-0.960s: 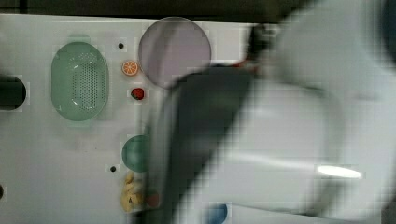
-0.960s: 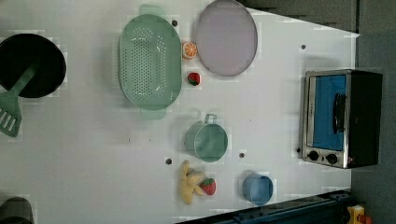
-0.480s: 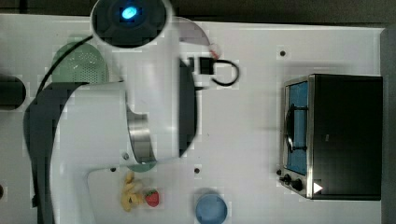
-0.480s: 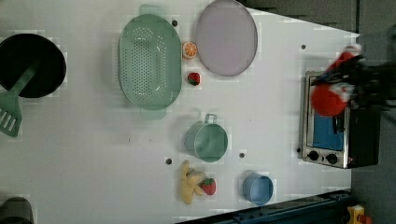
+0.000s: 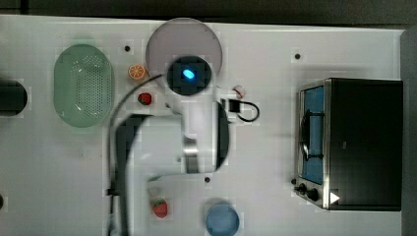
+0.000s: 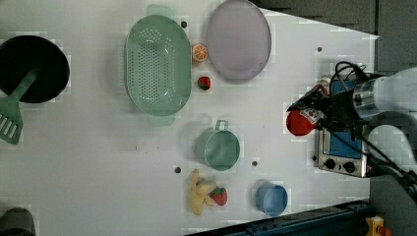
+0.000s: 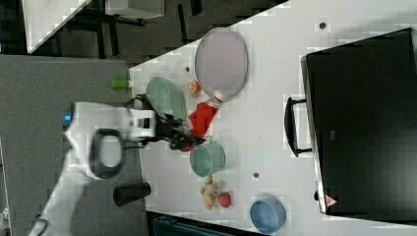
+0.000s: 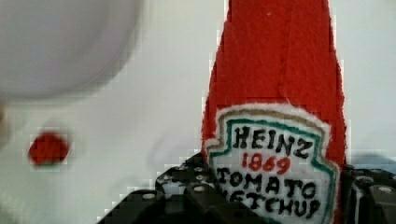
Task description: Pick Ketchup from oven and place it on table.
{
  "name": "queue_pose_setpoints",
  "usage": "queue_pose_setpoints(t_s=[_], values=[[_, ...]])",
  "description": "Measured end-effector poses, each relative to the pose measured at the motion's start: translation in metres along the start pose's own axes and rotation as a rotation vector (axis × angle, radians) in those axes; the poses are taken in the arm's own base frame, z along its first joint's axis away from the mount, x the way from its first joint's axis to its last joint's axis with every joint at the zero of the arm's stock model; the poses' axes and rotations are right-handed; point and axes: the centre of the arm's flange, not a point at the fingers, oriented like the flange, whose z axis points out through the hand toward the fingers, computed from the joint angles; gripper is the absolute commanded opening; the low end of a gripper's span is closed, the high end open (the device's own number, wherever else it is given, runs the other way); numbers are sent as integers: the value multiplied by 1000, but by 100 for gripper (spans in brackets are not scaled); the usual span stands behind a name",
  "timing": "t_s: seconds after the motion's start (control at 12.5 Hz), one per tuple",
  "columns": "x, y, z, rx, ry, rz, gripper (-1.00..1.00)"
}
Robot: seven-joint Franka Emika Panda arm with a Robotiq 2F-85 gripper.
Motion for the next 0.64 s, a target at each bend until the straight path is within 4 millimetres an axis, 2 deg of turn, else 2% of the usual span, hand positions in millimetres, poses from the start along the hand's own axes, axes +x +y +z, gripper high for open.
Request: queue_pose_setpoints(t_s=[0.16,0.32,0.64], values=[[18,19,43,9,18,37,27],[34,22,79,25,29,68,26],[26,35,154,-49,-23,68,27]])
